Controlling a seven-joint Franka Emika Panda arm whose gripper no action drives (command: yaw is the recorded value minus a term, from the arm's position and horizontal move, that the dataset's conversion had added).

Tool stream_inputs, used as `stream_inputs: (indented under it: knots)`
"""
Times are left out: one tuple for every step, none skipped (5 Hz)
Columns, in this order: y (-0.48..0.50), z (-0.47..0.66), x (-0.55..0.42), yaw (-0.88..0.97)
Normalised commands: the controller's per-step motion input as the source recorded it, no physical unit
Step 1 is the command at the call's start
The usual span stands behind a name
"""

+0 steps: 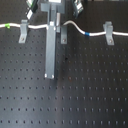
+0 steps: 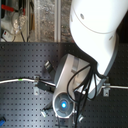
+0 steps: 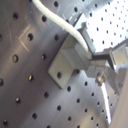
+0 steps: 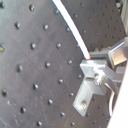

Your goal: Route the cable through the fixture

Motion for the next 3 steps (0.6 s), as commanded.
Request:
stream_inputs:
  knots:
    - [-0.003, 0.00, 0.032, -0.01]
    - [0.147, 0.34, 0.139, 0.00]
    - [-0.304, 0.52, 0.191, -0.27]
